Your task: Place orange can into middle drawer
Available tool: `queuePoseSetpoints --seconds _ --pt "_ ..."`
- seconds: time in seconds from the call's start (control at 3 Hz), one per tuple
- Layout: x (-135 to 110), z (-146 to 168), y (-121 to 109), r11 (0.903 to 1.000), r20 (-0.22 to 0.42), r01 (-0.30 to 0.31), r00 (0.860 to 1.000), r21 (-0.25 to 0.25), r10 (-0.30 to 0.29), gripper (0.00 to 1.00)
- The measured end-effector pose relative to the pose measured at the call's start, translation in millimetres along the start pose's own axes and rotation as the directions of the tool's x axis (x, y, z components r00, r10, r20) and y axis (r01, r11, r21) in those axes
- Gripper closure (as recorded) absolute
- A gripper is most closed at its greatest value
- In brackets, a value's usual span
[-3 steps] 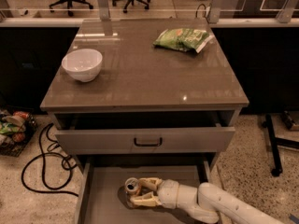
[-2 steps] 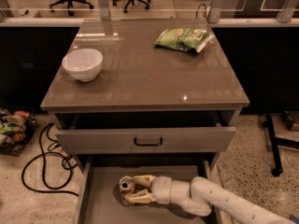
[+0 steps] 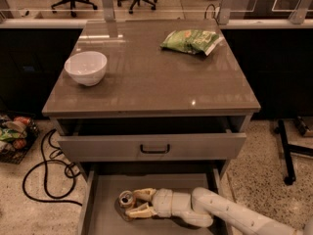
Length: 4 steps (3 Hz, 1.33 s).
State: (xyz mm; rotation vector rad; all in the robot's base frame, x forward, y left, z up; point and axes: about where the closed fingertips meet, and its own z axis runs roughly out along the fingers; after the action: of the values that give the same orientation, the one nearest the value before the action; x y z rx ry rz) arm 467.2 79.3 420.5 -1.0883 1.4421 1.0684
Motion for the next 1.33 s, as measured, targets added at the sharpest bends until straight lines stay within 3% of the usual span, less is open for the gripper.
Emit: queuePoseSetpoints --seconds 0.33,1.0,1.33 --pt "-0.4 1.4 1.0 1.0 0.002 -0.001 1.0 -0.003 0.001 0.83" --pt "-1.3 4.4 2.9 1.0 0.004 -0.001 1.0 -0.009 0.001 0.36" --pt "-1.9 6.2 4.2 0.9999 0.006 -0.001 1.0 -0.013 0.002 0.05"
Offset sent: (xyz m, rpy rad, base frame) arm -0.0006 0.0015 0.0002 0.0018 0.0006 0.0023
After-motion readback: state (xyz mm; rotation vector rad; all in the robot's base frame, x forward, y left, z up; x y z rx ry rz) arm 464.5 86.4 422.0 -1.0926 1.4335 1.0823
